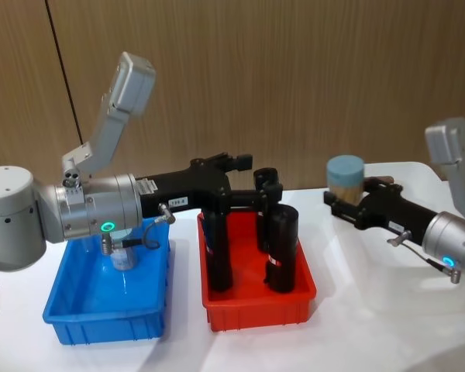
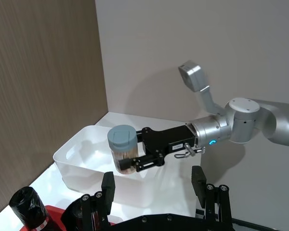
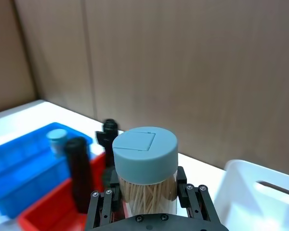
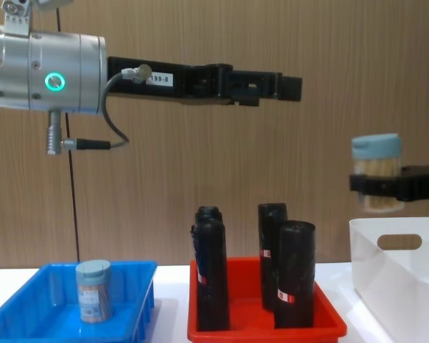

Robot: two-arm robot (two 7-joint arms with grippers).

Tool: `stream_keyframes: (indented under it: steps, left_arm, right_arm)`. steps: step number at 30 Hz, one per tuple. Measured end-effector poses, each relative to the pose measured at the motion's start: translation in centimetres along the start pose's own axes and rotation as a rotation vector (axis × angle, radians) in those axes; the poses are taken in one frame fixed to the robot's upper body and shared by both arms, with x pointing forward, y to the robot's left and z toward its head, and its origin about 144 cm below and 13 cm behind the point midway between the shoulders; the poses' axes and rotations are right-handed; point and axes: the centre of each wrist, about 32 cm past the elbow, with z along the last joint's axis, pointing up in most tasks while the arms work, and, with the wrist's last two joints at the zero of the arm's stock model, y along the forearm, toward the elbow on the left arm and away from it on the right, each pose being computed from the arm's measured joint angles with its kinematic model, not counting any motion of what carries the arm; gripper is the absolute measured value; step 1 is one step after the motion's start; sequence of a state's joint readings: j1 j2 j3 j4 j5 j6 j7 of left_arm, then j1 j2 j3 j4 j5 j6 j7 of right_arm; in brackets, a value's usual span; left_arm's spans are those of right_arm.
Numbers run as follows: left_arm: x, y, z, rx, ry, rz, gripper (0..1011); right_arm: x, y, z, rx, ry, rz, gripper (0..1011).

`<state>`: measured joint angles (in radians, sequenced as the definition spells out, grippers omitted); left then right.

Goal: Pick the cotton swabs from the blue box and place them into the white box.

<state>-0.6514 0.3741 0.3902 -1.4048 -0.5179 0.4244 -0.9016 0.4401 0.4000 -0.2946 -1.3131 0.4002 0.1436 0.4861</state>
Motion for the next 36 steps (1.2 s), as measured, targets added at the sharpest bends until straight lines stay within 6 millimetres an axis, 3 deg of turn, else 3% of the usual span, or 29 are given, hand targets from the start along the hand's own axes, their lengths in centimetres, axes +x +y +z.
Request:
stream_keyframes:
  steps: [26,36]
  left_arm:
    - [0.0,0.0,0.0,0.000,0.000,0.000,1004]
    - [0.0,0.0,0.0,0.000,0.000,0.000,1004]
  right_arm:
    - [5.5,2.9,-5.1,-0.177,0.054,-0.261,662]
    - [6.4,3.5,-5.8,-0.203,0.070,-0.277,933]
